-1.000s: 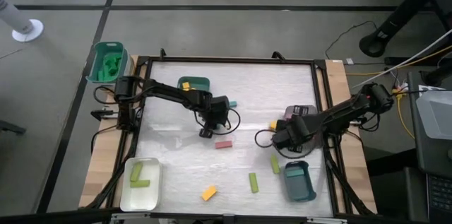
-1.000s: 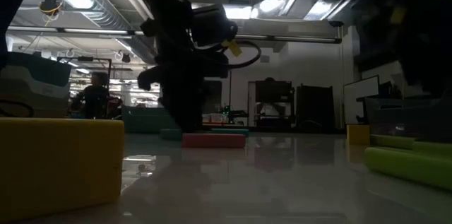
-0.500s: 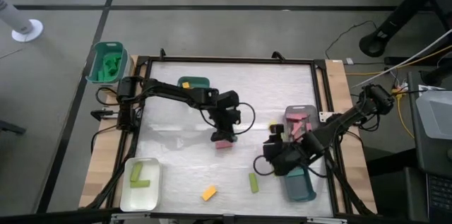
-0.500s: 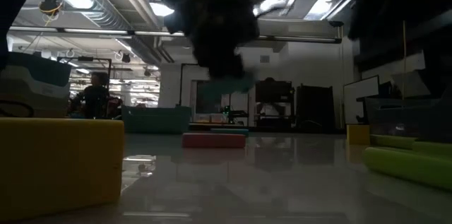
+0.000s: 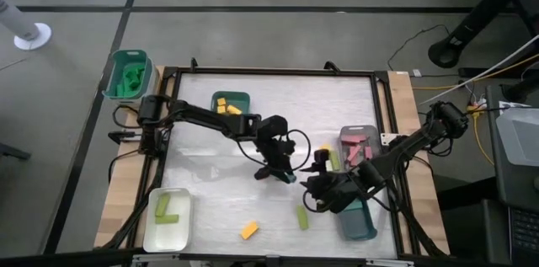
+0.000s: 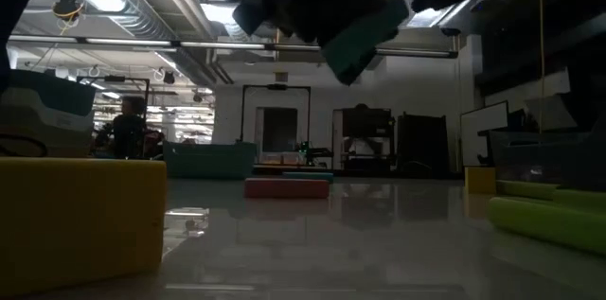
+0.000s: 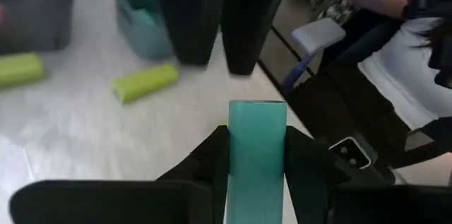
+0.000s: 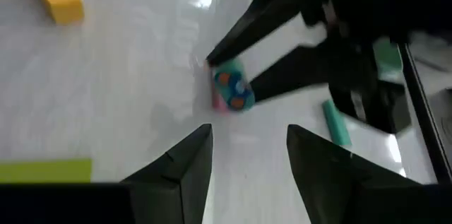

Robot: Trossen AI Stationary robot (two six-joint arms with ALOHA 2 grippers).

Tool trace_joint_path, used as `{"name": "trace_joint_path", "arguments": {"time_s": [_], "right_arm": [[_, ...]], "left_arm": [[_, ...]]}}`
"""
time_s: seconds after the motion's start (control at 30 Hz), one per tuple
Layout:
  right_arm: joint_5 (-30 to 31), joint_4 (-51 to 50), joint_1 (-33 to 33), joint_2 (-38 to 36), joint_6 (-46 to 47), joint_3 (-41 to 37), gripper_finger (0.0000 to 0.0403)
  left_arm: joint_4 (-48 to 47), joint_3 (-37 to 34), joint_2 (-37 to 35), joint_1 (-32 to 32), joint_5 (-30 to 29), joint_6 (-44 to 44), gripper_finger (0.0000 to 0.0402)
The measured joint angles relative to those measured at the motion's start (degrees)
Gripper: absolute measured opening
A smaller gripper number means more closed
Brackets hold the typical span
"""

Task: Sort blocks
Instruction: Put the blue block into the blue bin

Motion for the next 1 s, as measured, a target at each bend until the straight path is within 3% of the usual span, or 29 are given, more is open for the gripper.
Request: {"name": "trace_joint_path", "arguments": {"time_s": [0.33,1.0], "right_arm": [[-1.4,6.5,0.0,0.0,-9.0,-0.5,0.0184],[-3.2,9.2,-0.3,0.0,-12.0,-0.5,0.0184]], "left_arm": [[3.4,0.0,-0.1,-1.5,-0.1,-0.1,0.0097],[9.0,0.0,-0.1,-2.7,-0.1,0.2,0.0098]]}}
